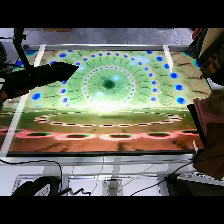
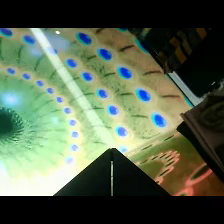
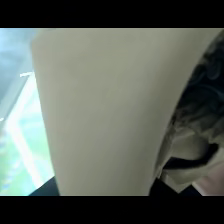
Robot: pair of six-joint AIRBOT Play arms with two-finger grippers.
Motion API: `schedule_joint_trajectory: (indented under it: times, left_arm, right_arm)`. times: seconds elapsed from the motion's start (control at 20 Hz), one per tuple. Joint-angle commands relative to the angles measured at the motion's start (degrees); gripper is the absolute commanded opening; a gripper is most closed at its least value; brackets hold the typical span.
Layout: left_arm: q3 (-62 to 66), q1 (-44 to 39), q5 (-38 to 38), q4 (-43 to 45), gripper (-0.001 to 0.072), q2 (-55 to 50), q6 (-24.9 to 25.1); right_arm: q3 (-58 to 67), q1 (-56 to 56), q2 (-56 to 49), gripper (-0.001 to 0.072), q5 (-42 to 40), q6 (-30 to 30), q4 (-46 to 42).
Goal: Fold the clothes and pants, and hang the long-sleeved shirts on hangers.
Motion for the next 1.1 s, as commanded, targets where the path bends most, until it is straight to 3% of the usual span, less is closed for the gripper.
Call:
schedule_joint_trajectory:
  times: [0.0,0.15,0.35,0.5,0.55,0.6,0.65,0.9,1.05]
  left_arm:
    - [0.0,-0.02,-0.02,-0.09,0.0019,0.04,0.02]
    - [0.0,-0.02,-0.04,-0.09,0.0019,0.04,0.02]
    - [0.0,-0.02,-0.02,-0.09,0.0019,0.04,0.02]
    - [0.0,-0.02,-0.24,-0.11,0.0019,0.07,0.0]
    - [0.0,-0.02,-0.22,-0.11,0.0019,0.07,0.0]
    - [0.0,-0.02,-0.22,-0.11,0.0019,0.07,0.02]
    - [0.0,-0.02,-0.22,-0.11,0.0019,0.07,0.02]
    - [0.0,-0.02,-0.22,-0.11,0.0018,0.04,0.02]
    - [0.0,0.22,-0.2,0.07,0.0018,0.04,0.02]
  right_arm:
    - [-2.93,-4.11,0.17,0.0037,9.68,11.28,-14.47]
    - [-3.28,-3.93,1.14,0.0036,14.27,17.35,-19.61]
    - [-3.28,-3.93,4.68,0.0037,15.39,18.99,-21.42]
    - [-3.3,-3.93,6.93,0.0059,21.46,20.0,-34.75]
    - [-3.28,-3.93,7.5,0.0254,22.53,22.34,-39.69]
    - [-3.28,-3.98,7.67,0.0613,22.82,23.19,-42.16]
    - [-3.28,-3.98,7.72,0.0693,23.06,22.51,-43.04]
    - [-3.28,-3.98,7.74,0.0698,24.96,24.04,-42.6]
    - [-3.28,-3.91,7.74,0.0685,21.9,21.55,-41.83]
